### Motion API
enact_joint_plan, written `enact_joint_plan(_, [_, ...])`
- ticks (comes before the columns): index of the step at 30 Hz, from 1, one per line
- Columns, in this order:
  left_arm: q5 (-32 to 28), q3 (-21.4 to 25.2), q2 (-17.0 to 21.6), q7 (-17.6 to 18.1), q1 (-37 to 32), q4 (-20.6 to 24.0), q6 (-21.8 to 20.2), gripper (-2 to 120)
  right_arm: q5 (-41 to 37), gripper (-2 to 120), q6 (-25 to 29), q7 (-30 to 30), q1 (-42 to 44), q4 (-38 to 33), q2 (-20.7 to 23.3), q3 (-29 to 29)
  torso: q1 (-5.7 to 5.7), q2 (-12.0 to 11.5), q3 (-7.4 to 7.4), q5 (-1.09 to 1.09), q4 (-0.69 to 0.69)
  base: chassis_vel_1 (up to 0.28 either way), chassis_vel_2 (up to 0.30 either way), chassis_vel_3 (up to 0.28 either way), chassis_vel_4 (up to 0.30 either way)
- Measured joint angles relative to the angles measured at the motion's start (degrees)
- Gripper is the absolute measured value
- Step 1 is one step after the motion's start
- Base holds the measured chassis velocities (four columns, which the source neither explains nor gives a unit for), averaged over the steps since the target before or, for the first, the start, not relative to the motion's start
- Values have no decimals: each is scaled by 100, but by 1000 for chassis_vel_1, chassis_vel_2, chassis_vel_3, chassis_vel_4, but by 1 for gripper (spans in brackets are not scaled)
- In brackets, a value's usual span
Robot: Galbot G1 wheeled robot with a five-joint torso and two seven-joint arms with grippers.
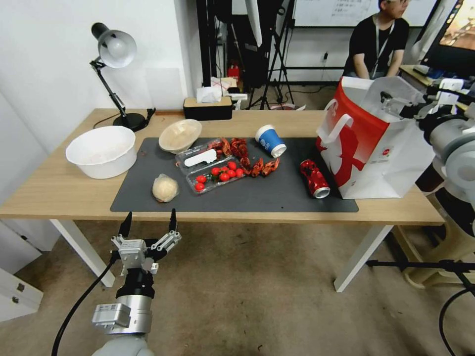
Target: Pick up the trash from the table and place it into the takeout bag.
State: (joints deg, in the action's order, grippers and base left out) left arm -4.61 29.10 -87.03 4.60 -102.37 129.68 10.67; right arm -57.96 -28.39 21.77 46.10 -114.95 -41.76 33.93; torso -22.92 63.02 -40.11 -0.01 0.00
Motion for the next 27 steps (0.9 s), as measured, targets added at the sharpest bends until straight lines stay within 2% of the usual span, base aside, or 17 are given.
enact_joint_plan(4, [-11, 22, -4, 11, 2, -30, 101, 100, 5, 100, 548, -165, 393, -478, -51, 141, 0, 0, 0, 0, 1, 0, 0, 0, 0])
enact_joint_plan(6, [-13, 23, -6, 12, 3, -35, 111, 100, 23, 100, 610, -212, 504, -563, -67, 183, 0, 0, 0, 0, 1, 0, 0, 0, 0])
enact_joint_plan(8, [-19, 24, -16, 10, 11, -68, 149, 100, 262, 100, 936, -497, 1196, -962, -178, 415, 0, 0, 0, 0, -2, 0, 0, 0, 0])
enact_joint_plan(10, [-20, 22, -19, 7, 15, -80, 158, 100, 338, 100, 1037, -545, 1391, -1055, -220, 451, 0, 1, 1, -1, -2, 0, 0, 0, 0])
enact_joint_plan(12, [-20, 10, -32, -6, 32, -114, 176, 100, 528, 100, 1370, -576, 1897, -1245, -372, 462, 0, 1, 1, 2, -1, 0, 0, 0, 0])
enact_joint_plan(21, [-39, -3, -29, -36, 29, -161, 243, 100, 1374, 100, 2215, -721, 3123, -1702, -783, 474, 0, 1, 1, 0, 1, 0, 0, 0, 0])
enact_joint_plan(23, [-81, -2, -24, -61, -4, -166, 289, 100, 1897, 100, 2563, -840, 3691, -1821, -1107, 480, 0, 0, 1, -1, 1, 0, 0, 0, 0])
enact_joint_plan(24, [-81, -2, -24, -61, -4, -166, 289, 100, 1897, 100, 2563, -840, 3691, -1821, -1107, 480, 0, 0, 1, -1, 1, 0, 0, 0, 0])
enact_joint_plan(27, [-138, 6, -10, -134, -25, -166, 308, 100, 2577, 100, 3025, -957, 4471, -1851, -1677, 361, 1, 1, 1, 0, -1, 0, 0, 0, 0])
